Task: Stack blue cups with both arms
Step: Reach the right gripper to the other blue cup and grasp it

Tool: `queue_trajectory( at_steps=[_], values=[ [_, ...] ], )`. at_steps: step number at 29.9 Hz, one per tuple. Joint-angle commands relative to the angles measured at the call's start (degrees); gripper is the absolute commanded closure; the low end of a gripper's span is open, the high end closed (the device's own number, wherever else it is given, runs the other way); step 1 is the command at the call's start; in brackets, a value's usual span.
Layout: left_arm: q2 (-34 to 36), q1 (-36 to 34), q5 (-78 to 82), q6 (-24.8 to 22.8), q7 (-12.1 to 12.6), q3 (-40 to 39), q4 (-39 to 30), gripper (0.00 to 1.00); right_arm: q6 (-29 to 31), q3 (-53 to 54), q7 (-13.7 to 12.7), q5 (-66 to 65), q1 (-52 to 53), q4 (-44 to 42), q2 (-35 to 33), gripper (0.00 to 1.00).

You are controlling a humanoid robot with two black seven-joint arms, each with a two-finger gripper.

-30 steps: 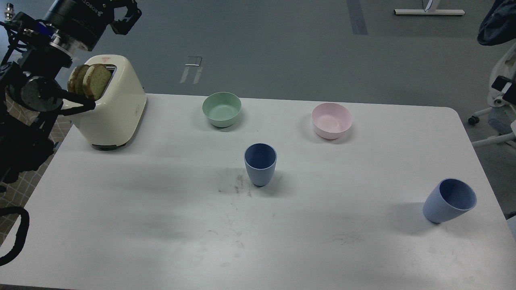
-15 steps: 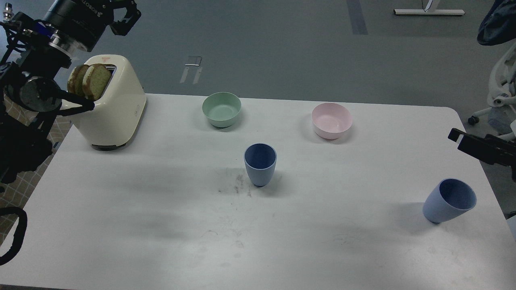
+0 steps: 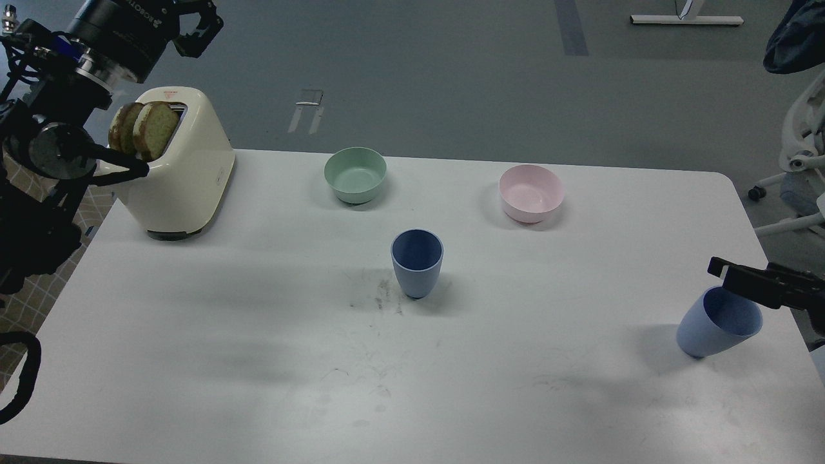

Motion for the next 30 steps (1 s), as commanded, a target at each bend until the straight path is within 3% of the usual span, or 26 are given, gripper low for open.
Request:
queue_trajectory(
  at_steps=[1,14,28,30],
  values=[
    [-0.1,0.0,0.0,0.0,0.0,0.0,0.0,0.02,0.0,0.2,0.0,-0.2,-0.2,-0.5,-1.8,0.01],
    [0.8,0.3,0.0,0.0,0.0,0.0,0.0,0.02,0.0,-0.1,0.0,-4.8,-3.6,-6.5,-1.8,0.04],
    [0.3,0.9,0.1,0.0,0.0,0.2,0.0,0.02,0.0,-0.8,-1.3,-9.7,-3.8,-6.6,3.9,0.31],
    [0.2,0.9,0.1,0.0,0.0,0.2,0.0,0.02,0.0,-0.7,-1.5,-12.7,-3.6,-6.6,5.5,0.39]
  ],
)
